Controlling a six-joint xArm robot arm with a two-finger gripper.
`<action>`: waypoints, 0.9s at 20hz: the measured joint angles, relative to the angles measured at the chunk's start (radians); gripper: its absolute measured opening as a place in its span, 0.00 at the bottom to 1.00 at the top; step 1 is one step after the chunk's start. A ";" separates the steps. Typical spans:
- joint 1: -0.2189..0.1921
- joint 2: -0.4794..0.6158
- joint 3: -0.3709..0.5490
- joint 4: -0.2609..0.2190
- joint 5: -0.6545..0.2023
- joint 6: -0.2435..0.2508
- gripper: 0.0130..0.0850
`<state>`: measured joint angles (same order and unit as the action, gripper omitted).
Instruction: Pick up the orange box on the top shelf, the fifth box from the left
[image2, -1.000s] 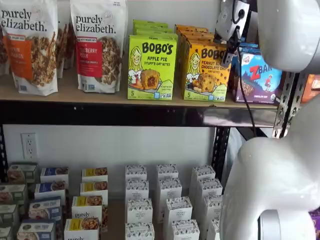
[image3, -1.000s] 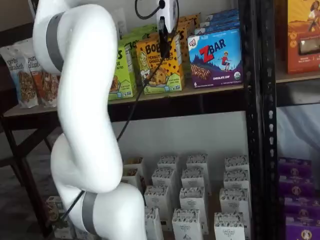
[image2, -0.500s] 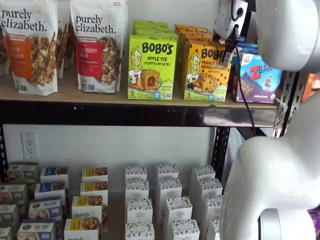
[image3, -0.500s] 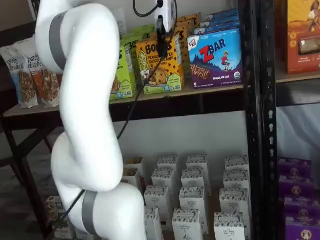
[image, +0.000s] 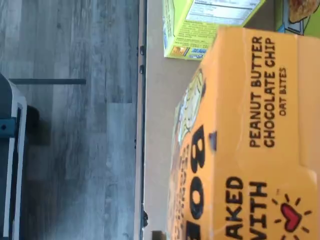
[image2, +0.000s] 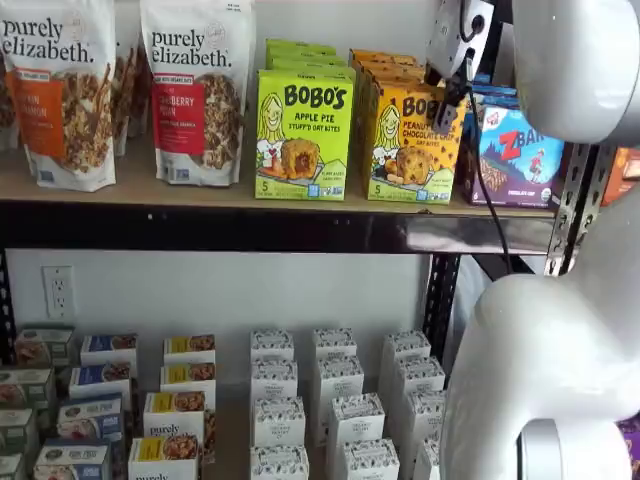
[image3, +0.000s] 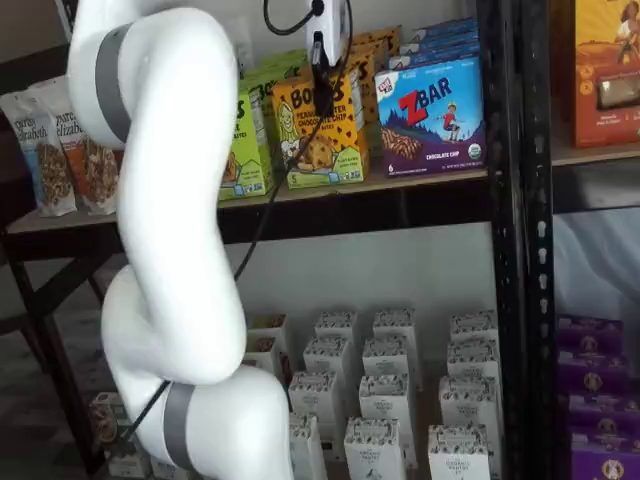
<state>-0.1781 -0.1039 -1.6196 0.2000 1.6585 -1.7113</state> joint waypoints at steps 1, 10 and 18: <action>0.001 -0.001 0.001 0.000 -0.001 0.001 0.61; 0.009 -0.013 0.020 -0.014 -0.016 0.005 0.56; 0.004 -0.018 0.024 -0.007 -0.009 0.002 0.56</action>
<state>-0.1737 -0.1214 -1.5961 0.1931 1.6492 -1.7092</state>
